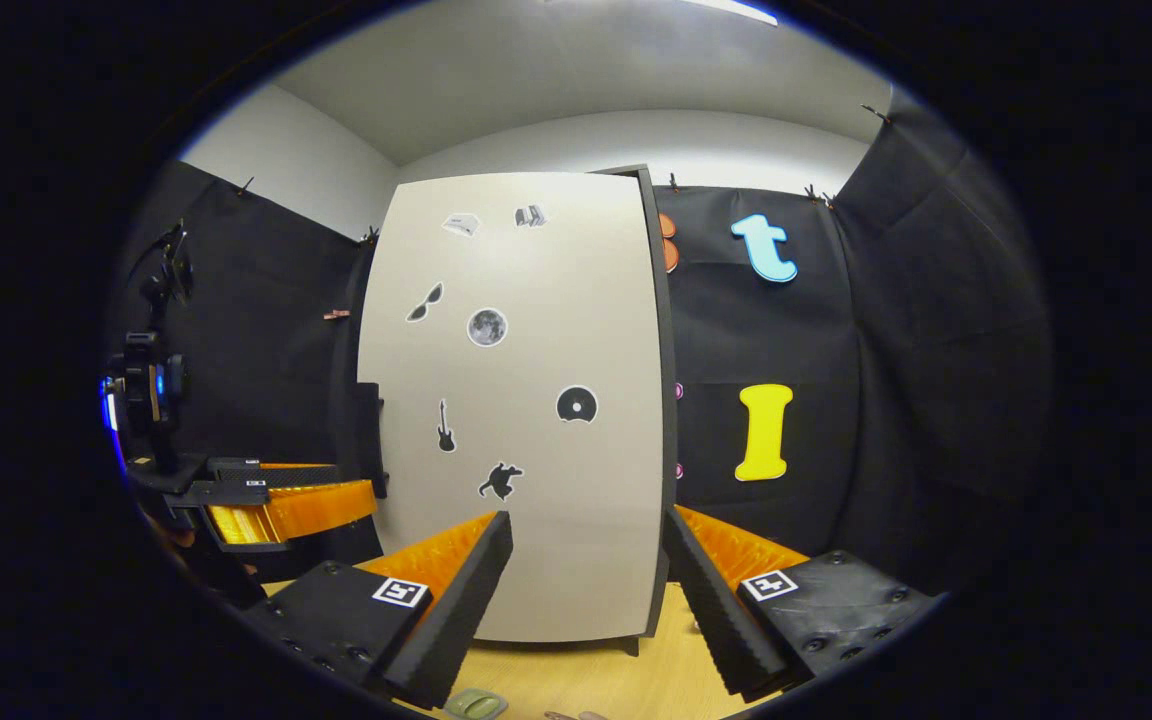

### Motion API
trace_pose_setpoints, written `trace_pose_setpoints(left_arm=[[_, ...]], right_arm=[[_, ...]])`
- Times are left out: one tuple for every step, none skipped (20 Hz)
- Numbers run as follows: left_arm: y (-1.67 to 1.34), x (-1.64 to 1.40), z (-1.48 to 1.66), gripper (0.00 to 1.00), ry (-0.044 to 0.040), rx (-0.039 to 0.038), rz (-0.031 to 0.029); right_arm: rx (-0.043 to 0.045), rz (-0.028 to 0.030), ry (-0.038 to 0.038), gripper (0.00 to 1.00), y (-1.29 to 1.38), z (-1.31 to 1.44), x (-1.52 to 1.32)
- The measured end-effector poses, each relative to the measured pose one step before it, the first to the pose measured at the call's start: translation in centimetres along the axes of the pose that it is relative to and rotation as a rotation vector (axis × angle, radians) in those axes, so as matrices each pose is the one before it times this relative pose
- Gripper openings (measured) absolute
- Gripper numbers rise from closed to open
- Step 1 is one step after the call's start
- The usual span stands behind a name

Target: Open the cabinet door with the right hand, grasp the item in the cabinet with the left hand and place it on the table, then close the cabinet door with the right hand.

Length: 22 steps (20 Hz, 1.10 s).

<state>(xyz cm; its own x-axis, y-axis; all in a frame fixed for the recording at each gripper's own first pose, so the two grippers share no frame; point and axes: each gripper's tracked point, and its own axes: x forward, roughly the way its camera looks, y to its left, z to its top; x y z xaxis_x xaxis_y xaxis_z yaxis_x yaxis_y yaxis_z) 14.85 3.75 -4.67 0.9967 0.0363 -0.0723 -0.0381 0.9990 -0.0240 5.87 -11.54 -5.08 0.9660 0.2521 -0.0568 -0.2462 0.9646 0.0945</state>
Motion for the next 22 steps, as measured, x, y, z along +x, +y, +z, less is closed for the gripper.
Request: trace_pose_setpoints(left_arm=[[-0.017, 0.276, -0.077, 0.96, -0.00024, 0.00169, 0.00462], [-0.025, 0.218, 0.004, 0.96, 0.00047, -0.00106, 0.00339], [-0.036, 0.222, 0.006, 0.96, -0.00009, -0.00235, 0.00191], [0.016, 0.236, 0.046, 0.96, 0.00008, -0.00169, 0.00152], [0.068, 0.136, 0.045, 0.96, -0.00132, 0.00057, 0.00189], [0.072, 0.196, 0.102, 0.96, -0.00239, 0.00362, 0.00114], [-0.012, 0.130, 0.138, 0.96, -0.00185, 0.00369, 0.00013], [-0.021, 0.073, 0.148, 0.96, -0.00200, 0.00445, -0.00124], [-0.074, 0.170, 0.037, 0.96, -0.00114, 0.00455, -0.00151], [-0.034, 0.084, 0.022, 0.96, -0.00174, 0.00471, -0.00275], [0.013, 0.054, 0.018, 0.96, 0.00014, 0.00413, -0.00189], [-0.020, 0.075, 0.049, 0.96, -0.00032, 0.00358, -0.00241], [0.024, 0.060, -0.104, 0.96, 0.00094, 0.00290, -0.00257], [-0.044, 0.020, -0.010, 0.96, -0.00006, 0.00180, -0.00116], [0.099, 0.029, 0.002, 0.96, -0.00016, 0.00167, -0.00121], [0.044, 0.018, 0.096, 0.96, -0.00348, 0.00142, -0.00140], [0.057, 0.079, 0.153, 0.96, -0.00685, 0.00010, -0.00247], [0.029, 0.014, 0.132, 0.96, -0.00464, -0.00234, -0.00408], [0.036, 0.017, -0.115, 0.96, -0.00121, -0.00165, -0.00260], [0.035, -0.083, 0.092, 0.96, -0.00264, 0.00032, 0.00158], [0.174, -0.035, 0.105, 0.96, -0.00264, 0.00196, 0.00264], [0.121, 0.098, 0.039, 0.96, -0.00110, 0.00271, 0.00190]], right_arm=[[0.00185, 0.00526, 0.00185, 0.98, -0.095, -0.069, 0.177], [0.00258, 0.00446, -0.00008, 0.98, -0.078, -0.005, 0.149], [0.00288, 0.00518, -0.00294, 0.98, 0.081, 0.100, 0.154], [0.00126, 0.00477, -0.00467, 0.98, -0.011, 0.131, 0.239], [-0.00040, 0.00471, -0.00373, 0.98, 0.058, 0.090, 0.219], [-0.00116, 0.00272, -0.00458, 0.98, 0.019, 0.061, 0.179], [-0.00006, 0.00136, -0.00460, 0.98, -0.014, 0.127, 0.213], [0.00084, 0.00177, -0.00440, 0.98, 0.060, 0.071, 0.190], [0.00138, 0.00082, -0.00518, 0.98, 0.045, 0.076, 0.117], [0.00086, 0.00031, -0.00494, 0.98, 0.045, 0.082, 0.060], [0.00035, 0.00040, -0.00362, 0.98, 0.070, 0.038, 0.082], [-0.00018, 0.00107, -0.00199, 0.98, 0.073, -0.019, 0.082], [-0.00059, 0.00095, -0.00066, 0.98, 0.052, -0.037, 0.070], [-0.00072, 0.00143, -0.00021, 0.98, 0.078, -0.051, 0.039], [-0.00101, -0.00003, -0.00031, 0.98, 0.082, -0.084, 0.025], [-0.00110, -0.00007, -0.00122, 0.98, 0.038, 0.034, 0.008], [-0.00076, -0.00037, -0.00274, 0.98, 0.071, 0.069, -0.013], [0.00012, -0.00100, -0.00237, 0.98, 0.036, 0.010, 0.048], [0.00007, -0.00049, -0.00362, 0.98, 0.081, 0.049, -0.038], [-0.00061, -0.00004, -0.00474, 0.98, 0.066, 0.148, 0.087], [-0.00049, -0.00030, -0.00270, 0.98, 0.055, 0.084, 0.072], [-0.00066, 0.00040, -0.00028, 0.98, -0.112, -0.069, 0.256]])
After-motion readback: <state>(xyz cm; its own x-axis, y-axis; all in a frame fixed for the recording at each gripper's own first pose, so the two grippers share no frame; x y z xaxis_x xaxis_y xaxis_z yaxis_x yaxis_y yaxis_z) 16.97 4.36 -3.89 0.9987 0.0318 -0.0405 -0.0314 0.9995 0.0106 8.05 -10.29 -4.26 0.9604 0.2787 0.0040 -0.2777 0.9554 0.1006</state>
